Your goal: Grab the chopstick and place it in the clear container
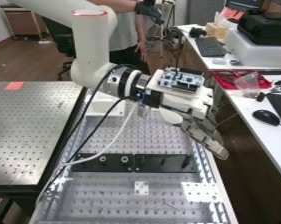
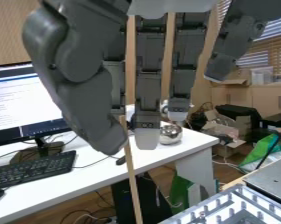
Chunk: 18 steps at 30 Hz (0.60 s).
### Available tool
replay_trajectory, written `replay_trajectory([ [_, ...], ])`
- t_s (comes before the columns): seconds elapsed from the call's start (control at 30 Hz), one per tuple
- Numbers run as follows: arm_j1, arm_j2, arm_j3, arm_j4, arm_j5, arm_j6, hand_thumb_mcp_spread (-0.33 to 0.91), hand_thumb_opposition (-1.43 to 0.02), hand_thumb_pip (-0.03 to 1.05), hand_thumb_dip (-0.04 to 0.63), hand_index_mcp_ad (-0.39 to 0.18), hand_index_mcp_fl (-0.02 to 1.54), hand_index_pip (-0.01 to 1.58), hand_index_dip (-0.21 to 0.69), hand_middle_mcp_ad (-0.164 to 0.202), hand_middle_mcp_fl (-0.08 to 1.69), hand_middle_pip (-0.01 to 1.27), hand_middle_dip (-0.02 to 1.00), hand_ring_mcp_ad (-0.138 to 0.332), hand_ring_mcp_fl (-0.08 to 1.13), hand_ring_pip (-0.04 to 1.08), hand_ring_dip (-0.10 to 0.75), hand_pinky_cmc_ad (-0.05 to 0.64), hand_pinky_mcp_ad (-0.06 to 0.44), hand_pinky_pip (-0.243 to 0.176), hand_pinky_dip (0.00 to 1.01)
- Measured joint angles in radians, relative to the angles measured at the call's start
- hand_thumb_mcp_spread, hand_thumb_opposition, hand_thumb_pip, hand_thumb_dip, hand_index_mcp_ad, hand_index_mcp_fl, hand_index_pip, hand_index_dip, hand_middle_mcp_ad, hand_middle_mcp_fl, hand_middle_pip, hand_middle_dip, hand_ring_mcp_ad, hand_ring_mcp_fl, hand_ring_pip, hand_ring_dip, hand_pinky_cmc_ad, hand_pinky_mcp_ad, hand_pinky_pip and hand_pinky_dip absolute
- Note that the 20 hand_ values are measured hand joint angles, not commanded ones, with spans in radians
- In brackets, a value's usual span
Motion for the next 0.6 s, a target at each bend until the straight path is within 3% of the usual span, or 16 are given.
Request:
replay_trajectory([
  [0.23, 0.0, 0.001, -0.007, 0.022, -0.002, -0.007, 0.56, -1.03, 0.6, 0.269, -0.161, 0.75, 1.23, 0.012, 0.009, 0.87, 0.58, 0.68, 0.073, 0.63, 0.09, 0.494, 0.375, 0.248, 0.065, 0.18],
  [0.37, 0.001, 0.0, -0.013, 0.048, -0.004, -0.015, 0.57, -1.04, 0.58, 0.267, -0.161, 0.8, 1.2, 0.01, 0.01, 1.15, 0.76, 0.69, 0.072, 0.68, 0.09, 0.494, 0.375, 0.248, 0.065, 0.18],
  [0.6, 0.003, -0.009, -0.003, 0.06, -0.006, -0.026, 0.58, -1.07, 0.57, 0.265, -0.136, 0.9, 1.08, 0.014, 0.009, 1.21, 0.75, 0.72, 0.073, 0.8, 0.1, 0.494, 0.375, 0.264, 0.084, 0.18],
])
